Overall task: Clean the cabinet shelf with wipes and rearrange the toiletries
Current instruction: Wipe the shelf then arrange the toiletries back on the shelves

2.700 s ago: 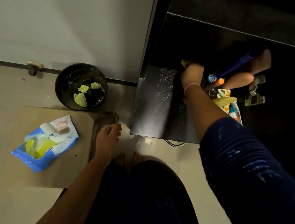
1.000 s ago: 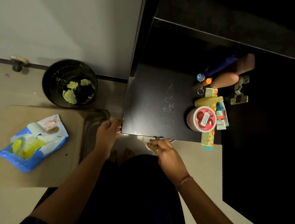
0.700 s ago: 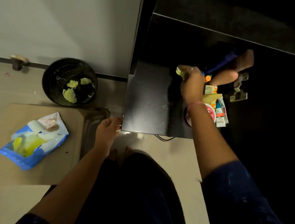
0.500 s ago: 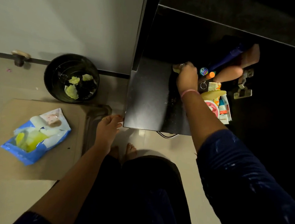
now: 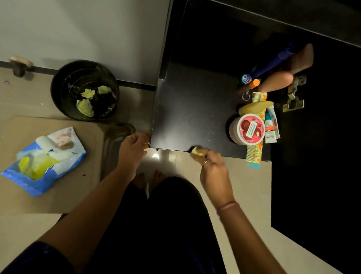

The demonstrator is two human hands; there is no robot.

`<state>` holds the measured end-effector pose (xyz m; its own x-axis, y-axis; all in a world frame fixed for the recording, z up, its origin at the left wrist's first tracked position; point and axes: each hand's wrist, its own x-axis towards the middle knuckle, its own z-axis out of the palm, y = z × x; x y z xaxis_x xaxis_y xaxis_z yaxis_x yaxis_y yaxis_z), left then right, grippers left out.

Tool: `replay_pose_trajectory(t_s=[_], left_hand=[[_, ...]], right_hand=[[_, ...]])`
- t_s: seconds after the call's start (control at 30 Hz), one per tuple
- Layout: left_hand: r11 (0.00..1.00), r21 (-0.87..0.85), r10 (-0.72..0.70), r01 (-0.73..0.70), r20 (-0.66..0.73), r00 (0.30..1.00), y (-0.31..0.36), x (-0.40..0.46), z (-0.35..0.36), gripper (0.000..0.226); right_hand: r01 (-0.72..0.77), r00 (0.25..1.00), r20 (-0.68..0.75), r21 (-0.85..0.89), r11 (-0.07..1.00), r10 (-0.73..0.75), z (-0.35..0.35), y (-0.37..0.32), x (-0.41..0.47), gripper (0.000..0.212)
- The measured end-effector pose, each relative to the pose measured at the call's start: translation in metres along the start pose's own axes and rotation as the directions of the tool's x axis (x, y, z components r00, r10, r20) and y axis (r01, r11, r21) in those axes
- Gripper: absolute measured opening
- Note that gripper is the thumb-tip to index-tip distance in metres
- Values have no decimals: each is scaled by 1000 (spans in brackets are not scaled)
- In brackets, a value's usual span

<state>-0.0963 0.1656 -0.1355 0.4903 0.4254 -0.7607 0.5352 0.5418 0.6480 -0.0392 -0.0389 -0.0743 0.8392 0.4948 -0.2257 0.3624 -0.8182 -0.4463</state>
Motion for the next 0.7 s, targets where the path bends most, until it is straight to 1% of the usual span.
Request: replay_pose_trajectory(t_s=[0.07,0.17,0.2,0.27,0.37,0.43,0.5,0.6,0.7], left_hand=[[1000,12,2,-2,5,1000,1,-1,-2,18],[1000,-17,15,-14,26,1000,2,-5,1,24],[1000,-19,18,-18,23,1000,2,-6,1,28],[999,-31,25,-25,14,1000,1,-8,2,31],[999,-32,21,-21,7,1000,0,-11,0,29],[999,-43,12,-12,5,1000,-2,-12,-2,29],[998,-62,0,-1,-19,1000,-4,-13,-3,28],[997,-80,-12,9,-41,999,-5,-14,0,25],[996,-88,-32,27,-55,998,-4,-15,5,25]], right_hand=[[32,984,-176,-16,999,-35,-23,-3,36,44],[-13,960,-280,9,1000,15,-55,-2,105,47],[-34,958,-285,25,999,40,-58,0,125,49],[-116,969,-217,23,993,119,-54,8,157,52],[-240,964,-130,-34,970,234,-35,20,176,47],[-286,954,-110,-75,955,277,-26,21,169,38],[-282,955,-116,-70,957,273,-17,20,151,36],[-215,970,-141,-113,970,199,-3,18,104,42],[-151,967,-215,-68,986,134,10,8,40,48]])
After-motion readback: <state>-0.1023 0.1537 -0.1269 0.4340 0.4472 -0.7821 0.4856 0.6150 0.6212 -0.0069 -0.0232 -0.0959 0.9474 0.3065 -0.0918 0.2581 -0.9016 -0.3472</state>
